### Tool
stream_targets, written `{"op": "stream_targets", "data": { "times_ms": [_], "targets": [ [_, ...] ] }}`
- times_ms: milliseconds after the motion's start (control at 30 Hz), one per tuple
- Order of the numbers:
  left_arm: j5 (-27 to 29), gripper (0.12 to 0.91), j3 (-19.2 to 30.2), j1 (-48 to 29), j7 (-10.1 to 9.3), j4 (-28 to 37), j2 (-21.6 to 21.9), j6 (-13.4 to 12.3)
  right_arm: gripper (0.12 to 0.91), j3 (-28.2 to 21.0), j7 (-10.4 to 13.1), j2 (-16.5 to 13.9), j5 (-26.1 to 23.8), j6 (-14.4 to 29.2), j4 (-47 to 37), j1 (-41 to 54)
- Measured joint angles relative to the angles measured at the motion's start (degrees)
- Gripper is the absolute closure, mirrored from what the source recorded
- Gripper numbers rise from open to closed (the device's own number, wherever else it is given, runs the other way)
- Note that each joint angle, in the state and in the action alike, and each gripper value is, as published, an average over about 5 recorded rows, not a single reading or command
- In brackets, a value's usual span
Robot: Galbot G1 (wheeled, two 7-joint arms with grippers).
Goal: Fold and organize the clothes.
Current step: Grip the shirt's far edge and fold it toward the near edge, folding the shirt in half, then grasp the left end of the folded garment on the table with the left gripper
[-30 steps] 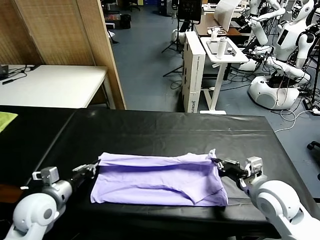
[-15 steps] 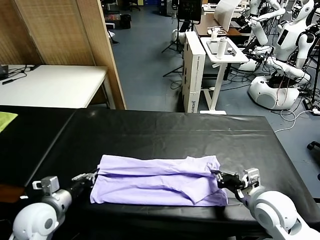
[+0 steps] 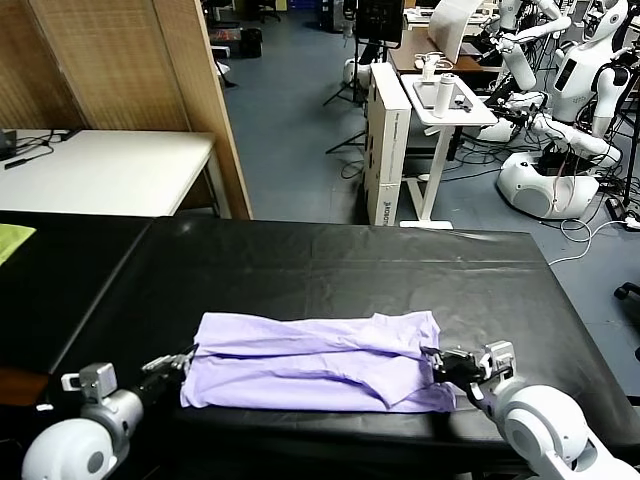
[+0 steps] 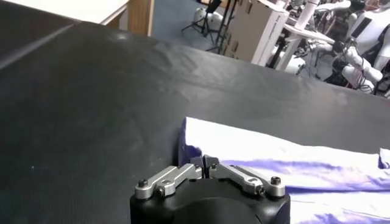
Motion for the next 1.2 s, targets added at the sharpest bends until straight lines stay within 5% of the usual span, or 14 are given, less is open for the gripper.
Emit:
{"op": "stream_targets", "data": {
  "times_ms": [433,533,867,1200],
  "targets": [
    [0.78,0.81,-1.25,2.34,-0.83,-2.28,-1.39,0.76,0.852,2.72,0.6,-0.73,0.08,0.0,2.7,-2.28],
    [0.8,0.722,-1.98,3.08,-1.21,-2.95,-1.67,1.01,0.762,3.8,0.59,-0.64,0.26,0.0,3.41,-2.79],
    [0.07,0.165,-3.62,0.78,-1.46,-2.52,-0.73,1.0,0.179,3.63,0.72,1.8,0.65,0.0,-0.14,3.27],
    [0.92,0.123,1.43,-8.48,-1.27,4.32,0.02,0.27,0.118,-0.51,1.18,4.79,-0.04,0.0,-8.61,12.21]
  ]
}}
